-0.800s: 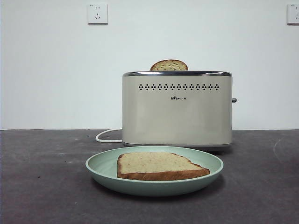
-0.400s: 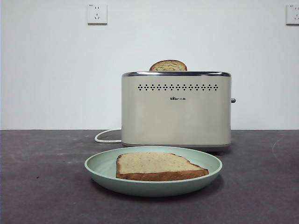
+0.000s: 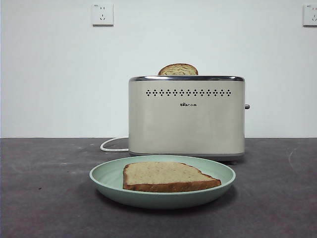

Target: Take the bread from the toaster,put the bread on the plate,put the plate on the table

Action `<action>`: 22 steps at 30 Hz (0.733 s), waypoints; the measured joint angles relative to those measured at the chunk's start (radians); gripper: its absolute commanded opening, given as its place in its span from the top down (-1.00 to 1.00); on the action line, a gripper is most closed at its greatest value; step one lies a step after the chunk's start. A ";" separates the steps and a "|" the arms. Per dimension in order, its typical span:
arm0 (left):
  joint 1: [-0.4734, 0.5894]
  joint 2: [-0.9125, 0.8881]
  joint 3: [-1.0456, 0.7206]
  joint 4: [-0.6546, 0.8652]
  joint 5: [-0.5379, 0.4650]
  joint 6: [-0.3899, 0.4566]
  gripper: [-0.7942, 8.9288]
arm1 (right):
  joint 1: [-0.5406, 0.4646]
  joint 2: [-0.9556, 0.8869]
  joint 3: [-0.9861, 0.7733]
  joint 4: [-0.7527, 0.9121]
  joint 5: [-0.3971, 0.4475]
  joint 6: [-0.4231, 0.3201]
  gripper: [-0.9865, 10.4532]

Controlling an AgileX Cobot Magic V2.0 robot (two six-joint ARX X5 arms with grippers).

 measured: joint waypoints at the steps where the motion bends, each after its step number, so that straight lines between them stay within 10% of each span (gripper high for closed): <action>1: 0.000 0.000 0.000 0.000 0.000 0.000 0.84 | -0.010 -0.032 -0.058 0.045 0.000 0.003 0.82; 11: 0.000 0.000 0.000 0.000 0.000 0.000 0.84 | -0.036 -0.294 -0.639 0.495 0.003 0.013 0.82; 22: 0.000 0.000 0.000 0.000 0.000 0.000 0.84 | -0.035 -0.391 -0.843 0.591 0.127 0.064 0.82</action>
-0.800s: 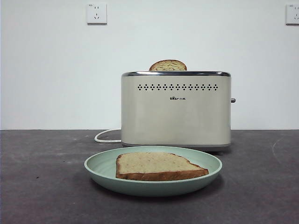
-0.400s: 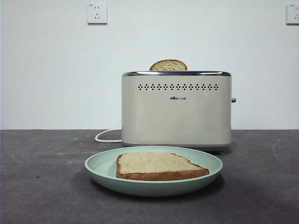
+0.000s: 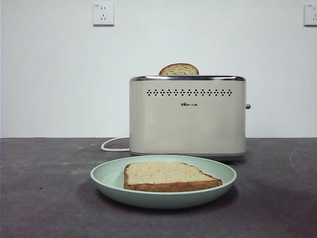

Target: Take the bread from the toaster,put the bread on the plate,put the plate on the table

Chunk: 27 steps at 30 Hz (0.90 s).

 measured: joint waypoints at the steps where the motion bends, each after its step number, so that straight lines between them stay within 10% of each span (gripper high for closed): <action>1: 0.000 0.000 0.000 0.000 0.000 0.000 0.84 | 0.000 -0.007 -0.012 0.000 0.008 0.007 0.82; 27: 0.000 0.000 0.000 0.000 0.000 0.000 0.84 | 0.006 -0.069 -0.036 -0.071 0.035 0.028 0.82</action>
